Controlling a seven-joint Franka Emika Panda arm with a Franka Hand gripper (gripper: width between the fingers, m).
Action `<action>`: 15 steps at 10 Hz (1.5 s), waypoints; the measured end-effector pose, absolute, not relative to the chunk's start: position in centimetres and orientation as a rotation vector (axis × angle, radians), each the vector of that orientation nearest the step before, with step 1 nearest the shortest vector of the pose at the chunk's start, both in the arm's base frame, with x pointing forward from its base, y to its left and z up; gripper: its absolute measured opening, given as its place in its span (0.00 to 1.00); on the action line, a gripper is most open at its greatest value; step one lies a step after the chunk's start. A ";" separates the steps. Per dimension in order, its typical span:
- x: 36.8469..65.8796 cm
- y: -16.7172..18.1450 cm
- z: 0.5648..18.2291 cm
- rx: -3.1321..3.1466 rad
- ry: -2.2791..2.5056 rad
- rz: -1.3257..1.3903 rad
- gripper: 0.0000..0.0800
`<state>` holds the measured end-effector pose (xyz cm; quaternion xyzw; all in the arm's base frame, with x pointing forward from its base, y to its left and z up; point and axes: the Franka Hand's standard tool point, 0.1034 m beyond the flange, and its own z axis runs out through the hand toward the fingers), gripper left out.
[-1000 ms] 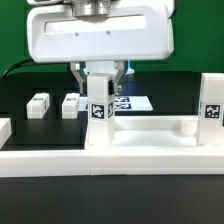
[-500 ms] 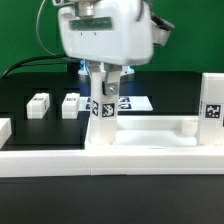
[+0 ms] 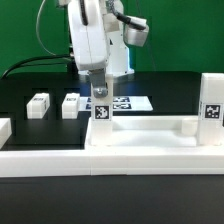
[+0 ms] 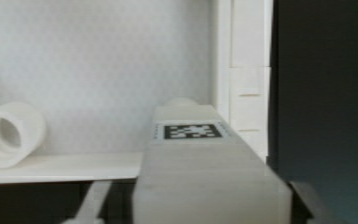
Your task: Assemble desk
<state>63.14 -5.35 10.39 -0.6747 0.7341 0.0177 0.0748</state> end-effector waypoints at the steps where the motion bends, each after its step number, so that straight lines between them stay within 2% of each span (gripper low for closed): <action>1: 63.2 -5.4 10.4 -1.943 2.275 0.058 0.36; 7: 63.1 -5.7 10.4 -1.661 2.483 0.081 0.38; 8: 63.1 -5.6 10.4 -1.661 2.483 0.082 0.46; 9: 63.1 -5.6 10.3 -1.662 2.483 0.082 0.46; 10: 63.1 -5.5 10.4 -1.664 2.480 0.082 0.75; 11: 63.4 -4.9 11.4 -1.667 2.461 0.076 0.75; 12: 63.3 -4.6 12.9 -1.672 2.430 0.069 0.80; 14: 63.2 -3.7 15.5 -1.657 2.402 0.076 0.81; 15: 63.3 -3.7 15.4 -1.664 2.397 0.071 0.81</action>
Offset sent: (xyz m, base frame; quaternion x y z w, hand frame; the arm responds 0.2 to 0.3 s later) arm -0.0018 -0.0013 -0.0027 -0.0013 -0.0193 0.2862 0.9580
